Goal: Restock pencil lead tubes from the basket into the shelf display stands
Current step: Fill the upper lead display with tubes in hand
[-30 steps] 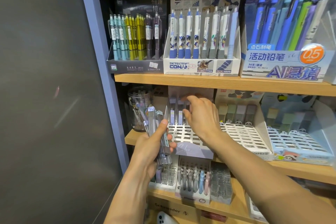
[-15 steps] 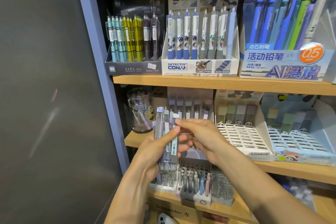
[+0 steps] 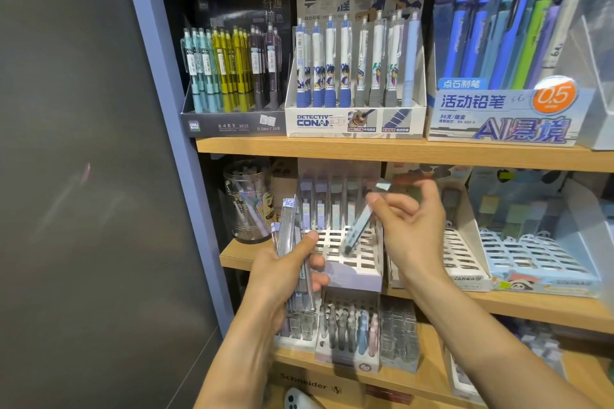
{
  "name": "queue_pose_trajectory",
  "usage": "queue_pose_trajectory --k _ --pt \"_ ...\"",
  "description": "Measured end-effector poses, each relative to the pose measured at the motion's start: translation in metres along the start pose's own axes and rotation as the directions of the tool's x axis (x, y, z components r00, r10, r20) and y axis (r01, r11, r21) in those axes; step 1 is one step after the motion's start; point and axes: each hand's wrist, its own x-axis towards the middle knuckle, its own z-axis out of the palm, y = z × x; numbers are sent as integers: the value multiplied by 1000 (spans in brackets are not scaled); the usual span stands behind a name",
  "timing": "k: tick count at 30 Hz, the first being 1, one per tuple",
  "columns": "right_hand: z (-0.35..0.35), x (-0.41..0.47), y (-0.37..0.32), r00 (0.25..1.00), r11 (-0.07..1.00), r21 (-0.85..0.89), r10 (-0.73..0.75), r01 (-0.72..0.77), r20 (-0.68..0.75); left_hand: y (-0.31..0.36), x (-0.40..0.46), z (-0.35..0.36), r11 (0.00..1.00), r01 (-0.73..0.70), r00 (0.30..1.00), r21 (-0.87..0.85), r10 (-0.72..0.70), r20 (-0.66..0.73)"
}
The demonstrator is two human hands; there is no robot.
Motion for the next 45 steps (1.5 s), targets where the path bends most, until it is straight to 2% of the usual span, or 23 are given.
queue_pose_trajectory --k 4,9,16,19,22,26,33,39,45 --pt "-3 3 2 971 968 -77 -238 238 1 -1 -1 2 999 -49 999 17 49 19" --pt "1 6 10 929 919 -146 -350 365 121 0 -4 6 997 -78 995 14 77 69" --pt "-5 11 11 896 883 -187 -393 431 208 1 -1 5 998 -52 997 -25 53 52" --pt "-7 15 13 891 852 -273 -398 447 218 0 -2 5 998 -50 997 -23 51 57" --pt "-5 24 11 880 765 -435 -414 475 234 -2 -2 6 998 -59 997 -16 60 52" --pt "2 33 5 855 681 -516 -426 519 298 -4 -1 7 997 -74 996 -13 74 50" --pt "3 40 0 841 673 -504 -408 540 355 -3 -3 9 995 -86 995 -45 88 46" --pt "-11 40 10 848 742 -431 -360 513 389 -2 -2 5 994 -73 996 -83 77 53" --pt "-5 40 15 807 647 -485 -428 589 407 -4 -1 4 994 -84 995 -70 88 53"
